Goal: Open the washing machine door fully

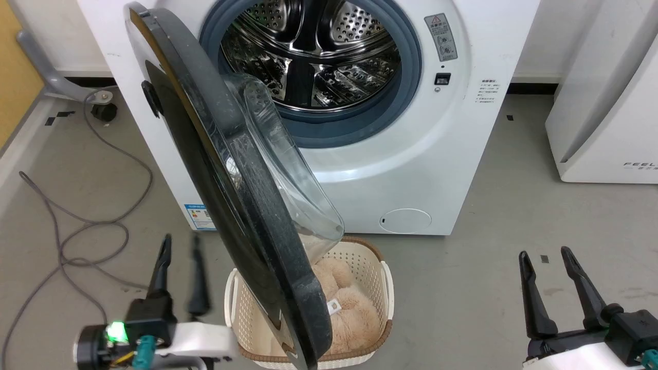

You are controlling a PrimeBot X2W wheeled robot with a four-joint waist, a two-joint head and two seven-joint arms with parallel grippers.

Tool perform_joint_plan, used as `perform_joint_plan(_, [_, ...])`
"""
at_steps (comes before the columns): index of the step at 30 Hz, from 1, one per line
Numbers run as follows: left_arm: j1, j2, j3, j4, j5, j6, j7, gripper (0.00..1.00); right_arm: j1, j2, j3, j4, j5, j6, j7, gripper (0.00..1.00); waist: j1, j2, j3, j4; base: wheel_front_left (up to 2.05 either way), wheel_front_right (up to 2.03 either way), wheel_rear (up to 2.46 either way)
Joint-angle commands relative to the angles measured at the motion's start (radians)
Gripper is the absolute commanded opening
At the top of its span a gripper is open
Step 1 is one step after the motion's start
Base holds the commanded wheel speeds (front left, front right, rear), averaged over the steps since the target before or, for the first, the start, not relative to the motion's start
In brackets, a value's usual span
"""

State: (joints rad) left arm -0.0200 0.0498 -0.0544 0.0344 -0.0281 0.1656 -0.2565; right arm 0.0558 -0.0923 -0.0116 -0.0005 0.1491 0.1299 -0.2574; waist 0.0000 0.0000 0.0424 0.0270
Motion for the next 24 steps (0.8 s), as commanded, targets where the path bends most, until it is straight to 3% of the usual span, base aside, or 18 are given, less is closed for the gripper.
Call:
perform_joint_plan(1, [-0.01,0.006,0.008,-0.017,0.005,0.005,-0.005,0.0,0.014,0.007,-0.002,-0.003,-0.005,0.001,-0.004,1.0,0.0,0.0,0.0,0.001,0.0,0.0,0.0])
perform_joint_plan(12, [-0.077,0.036,0.005,-0.253,0.031,-0.005,-0.005,0.0,0.023,0.018,-0.001,-0.007,-0.014,0.001,-0.004,1.0,0.0,0.0,-0.007,0.007,0.0,0.0,0.0])
perform_joint_plan(24, [-0.122,0.026,-0.2,-0.428,0.052,-0.071,-0.005,0.0,0.032,0.025,0.003,-0.019,-0.009,0.001,-0.004,1.0,0.0,0.0,-0.018,0.011,0.0,0.0,0.0])
